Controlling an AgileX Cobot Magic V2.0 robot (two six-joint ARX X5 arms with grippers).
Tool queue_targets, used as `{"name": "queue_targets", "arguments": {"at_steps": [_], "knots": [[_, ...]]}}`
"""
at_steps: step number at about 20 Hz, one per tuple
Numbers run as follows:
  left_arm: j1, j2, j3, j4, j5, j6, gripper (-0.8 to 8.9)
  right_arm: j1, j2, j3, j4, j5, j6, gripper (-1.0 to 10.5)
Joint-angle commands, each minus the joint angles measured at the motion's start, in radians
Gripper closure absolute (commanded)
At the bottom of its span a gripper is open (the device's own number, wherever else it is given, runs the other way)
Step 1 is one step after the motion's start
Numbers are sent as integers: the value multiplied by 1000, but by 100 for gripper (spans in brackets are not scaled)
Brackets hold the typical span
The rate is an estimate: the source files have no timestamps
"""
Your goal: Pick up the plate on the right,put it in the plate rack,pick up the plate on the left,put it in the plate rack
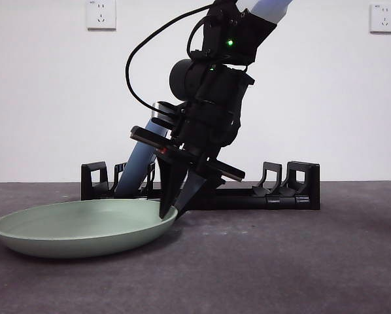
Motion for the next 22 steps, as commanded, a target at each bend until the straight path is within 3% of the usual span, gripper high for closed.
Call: {"name": "queue_targets", "arguments": {"at_steps": [1, 12, 22], "knots": [[-12, 0, 2, 2, 0, 12, 404, 3, 23, -9, 3, 1, 8, 959], [-141, 50, 2, -36, -10, 98, 404, -9, -3, -8, -29, 15, 10, 959], [-567, 290, 2, -24, -348, 241, 404, -148, -375, -6, -314, -12, -80, 959]]}}
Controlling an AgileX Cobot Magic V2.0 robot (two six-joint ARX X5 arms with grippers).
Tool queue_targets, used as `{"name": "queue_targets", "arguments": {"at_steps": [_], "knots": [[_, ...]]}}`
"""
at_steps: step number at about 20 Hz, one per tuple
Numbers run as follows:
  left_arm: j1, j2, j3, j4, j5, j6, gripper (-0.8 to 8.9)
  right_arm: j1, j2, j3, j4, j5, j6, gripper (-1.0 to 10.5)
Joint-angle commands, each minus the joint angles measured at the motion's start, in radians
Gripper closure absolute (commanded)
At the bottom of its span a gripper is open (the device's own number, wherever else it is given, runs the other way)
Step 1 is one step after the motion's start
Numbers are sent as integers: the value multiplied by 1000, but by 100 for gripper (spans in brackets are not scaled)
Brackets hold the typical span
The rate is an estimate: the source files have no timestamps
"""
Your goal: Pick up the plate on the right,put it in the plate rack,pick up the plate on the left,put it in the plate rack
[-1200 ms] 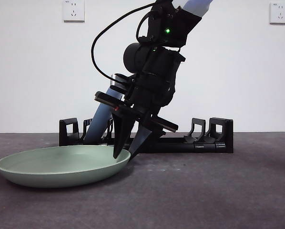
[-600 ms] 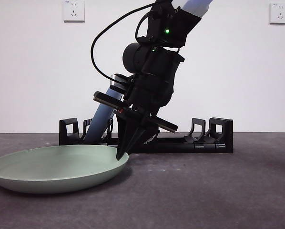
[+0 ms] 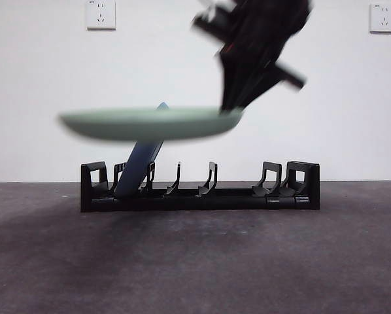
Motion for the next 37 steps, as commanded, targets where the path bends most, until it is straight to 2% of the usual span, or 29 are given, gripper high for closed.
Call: {"name": "queue_targets", "arguments": {"at_steps": [1, 7, 11, 13, 15, 19, 26, 29, 30, 37], "knots": [[-72, 64, 2, 43, -100, 47, 404, -39, -51, -3, -65, -21, -24, 959], [-116, 198, 2, 171, -229, 119, 404, -93, -144, -3, -166, -70, -47, 959], [-116, 219, 2, 192, -232, 123, 411, -93, -153, -3, -188, -70, -51, 959], [-116, 219, 2, 191, -232, 122, 476, -93, -153, -3, -191, -73, -50, 959], [-116, 219, 2, 189, -232, 122, 590, -93, -154, -3, -191, -106, -50, 959], [-116, 219, 2, 164, -228, 122, 670, -93, -156, -3, -190, -154, -49, 959], [-120, 219, 2, 150, -227, 113, 705, -93, -156, -3, -192, -148, -45, 959], [-121, 218, 2, 142, -225, 105, 799, -93, -156, -3, -192, -138, -42, 959], [-123, 218, 2, 138, -221, 98, 825, -93, -156, -3, -192, -123, -41, 959], [-136, 218, 2, 113, -219, 91, 822, -93, -156, -3, -199, -4, -39, 959]]}}
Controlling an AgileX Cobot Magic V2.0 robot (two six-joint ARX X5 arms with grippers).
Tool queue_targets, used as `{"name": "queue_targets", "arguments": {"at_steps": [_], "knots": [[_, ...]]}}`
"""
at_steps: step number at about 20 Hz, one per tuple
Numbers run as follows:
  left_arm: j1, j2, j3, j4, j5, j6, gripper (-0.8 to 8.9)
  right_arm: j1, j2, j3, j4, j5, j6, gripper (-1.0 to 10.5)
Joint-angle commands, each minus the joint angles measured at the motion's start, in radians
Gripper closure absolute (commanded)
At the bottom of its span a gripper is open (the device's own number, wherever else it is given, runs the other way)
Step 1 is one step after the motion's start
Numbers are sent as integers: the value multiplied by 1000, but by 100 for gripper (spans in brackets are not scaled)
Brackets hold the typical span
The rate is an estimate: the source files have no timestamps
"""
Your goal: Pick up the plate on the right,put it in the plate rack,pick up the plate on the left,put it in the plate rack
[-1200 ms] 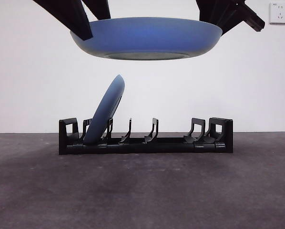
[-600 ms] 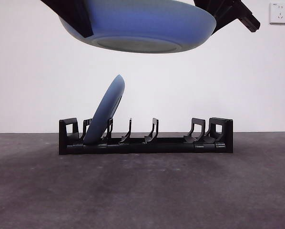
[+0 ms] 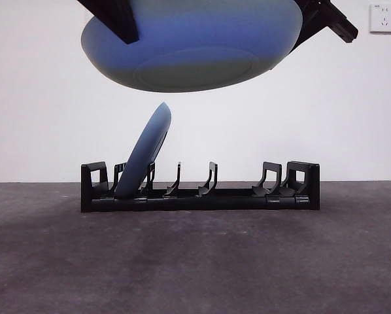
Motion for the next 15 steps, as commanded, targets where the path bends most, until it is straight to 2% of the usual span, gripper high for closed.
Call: {"name": "queue_targets", "arguments": {"at_steps": [1, 7, 11, 15], "knots": [[-1, 2, -2, -32, -10, -39, 822, -9, -2, -3, -4, 53, -8, 958], [-3, 2, -2, -24, 35, -53, 822, -9, -3, -3, -6, 57, -16, 929], [-3, 2, -2, -24, 46, -54, 822, -12, -20, 14, 22, 117, -13, 625], [-3, 2, -2, -8, 94, -73, 822, -21, -59, 58, 38, 126, -13, 595]]}}
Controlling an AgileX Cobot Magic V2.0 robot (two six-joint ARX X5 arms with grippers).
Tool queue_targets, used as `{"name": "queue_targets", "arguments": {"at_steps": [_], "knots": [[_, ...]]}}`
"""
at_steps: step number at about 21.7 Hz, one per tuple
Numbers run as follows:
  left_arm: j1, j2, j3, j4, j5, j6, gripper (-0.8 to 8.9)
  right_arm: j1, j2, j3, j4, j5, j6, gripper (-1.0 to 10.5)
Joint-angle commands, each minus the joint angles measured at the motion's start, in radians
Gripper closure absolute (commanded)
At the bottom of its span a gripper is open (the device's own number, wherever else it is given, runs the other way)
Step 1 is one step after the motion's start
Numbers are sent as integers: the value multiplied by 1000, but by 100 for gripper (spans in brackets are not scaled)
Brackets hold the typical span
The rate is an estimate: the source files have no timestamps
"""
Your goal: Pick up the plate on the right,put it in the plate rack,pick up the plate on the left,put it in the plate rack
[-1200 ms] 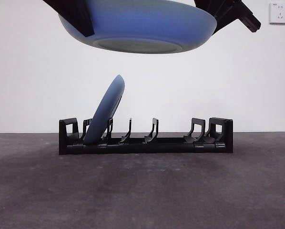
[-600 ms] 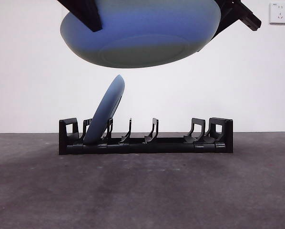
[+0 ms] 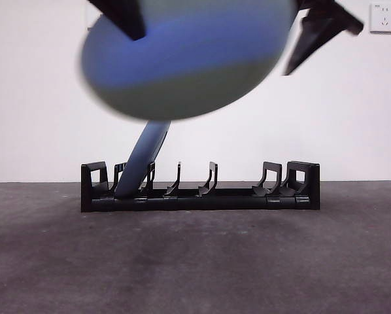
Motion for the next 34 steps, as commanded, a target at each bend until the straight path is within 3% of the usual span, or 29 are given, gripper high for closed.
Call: {"name": "queue_targets", "arguments": {"at_steps": [1, 5, 10, 14, 25, 34], "knots": [[3, 2, -2, 30, 40, -50, 822, -8, -44, 51, 11, 13, -8, 595], [22, 2, -2, 206, 132, -158, 822, -14, -150, 200, 22, 61, 2, 596], [101, 17, -2, 658, 182, -489, 822, -13, -329, 340, 21, 60, 25, 600], [182, 79, -2, 930, 203, -647, 822, -13, -451, 345, -31, 60, 31, 600], [318, 308, 2, 1169, 171, -721, 822, -13, -517, 340, -143, 37, 15, 600], [416, 454, 23, 1194, 208, -720, 822, -13, -518, 336, -143, 13, 12, 600]]}}
